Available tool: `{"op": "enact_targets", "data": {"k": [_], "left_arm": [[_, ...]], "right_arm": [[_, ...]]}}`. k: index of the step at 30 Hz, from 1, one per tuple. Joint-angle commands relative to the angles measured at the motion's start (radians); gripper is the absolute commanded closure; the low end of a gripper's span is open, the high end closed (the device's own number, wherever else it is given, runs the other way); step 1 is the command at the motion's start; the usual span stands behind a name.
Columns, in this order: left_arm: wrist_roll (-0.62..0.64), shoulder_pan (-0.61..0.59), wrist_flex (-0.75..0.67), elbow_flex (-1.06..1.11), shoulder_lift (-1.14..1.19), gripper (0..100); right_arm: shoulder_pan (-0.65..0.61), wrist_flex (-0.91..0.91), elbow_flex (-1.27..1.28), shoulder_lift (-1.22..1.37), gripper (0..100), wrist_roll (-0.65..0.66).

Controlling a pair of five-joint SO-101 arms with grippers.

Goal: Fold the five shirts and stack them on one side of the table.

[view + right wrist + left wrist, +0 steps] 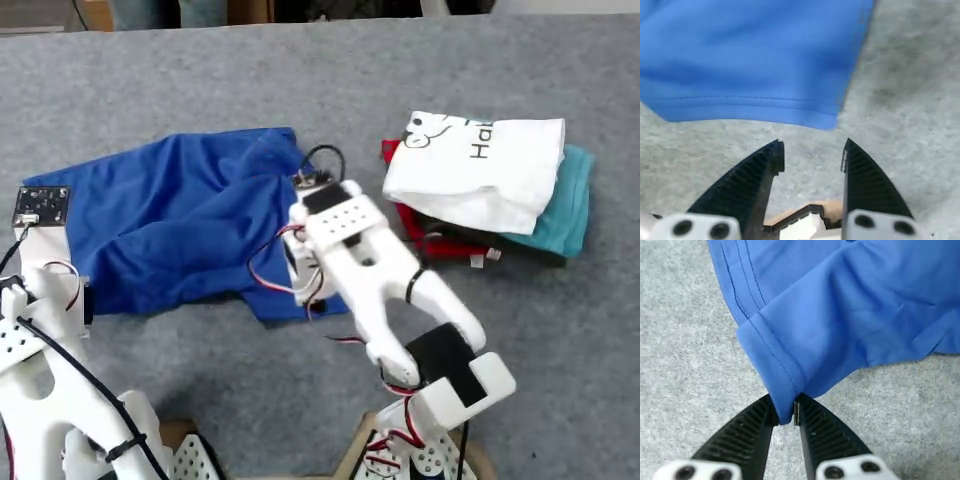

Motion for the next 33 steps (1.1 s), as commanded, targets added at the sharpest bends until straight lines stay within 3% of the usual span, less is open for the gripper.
{"op": "enact_targets", "data": {"k": [1,20,26,33], "left_arm": [[0.009,-0.005,-0.014,-0.01,-0.023,97],[0.008,-0.007,-0.014,-0.01,-0.023,97],[0.005,-0.007,-0.012,-0.012,-0.023,97],[0.006,-0.007,-0.014,-0.013,-0.023,97]], "right_arm": [[-0.018,-0.049,0.025,-0.051,79.8,-0.012],[0.003,-0.307,0.196,-0.051,80.0,-0.009],[0.1,-0.229,0.157,-0.061,80.0,-0.005],[0.106,-0.129,0.058,-0.058,80.0,-0.005]]}}
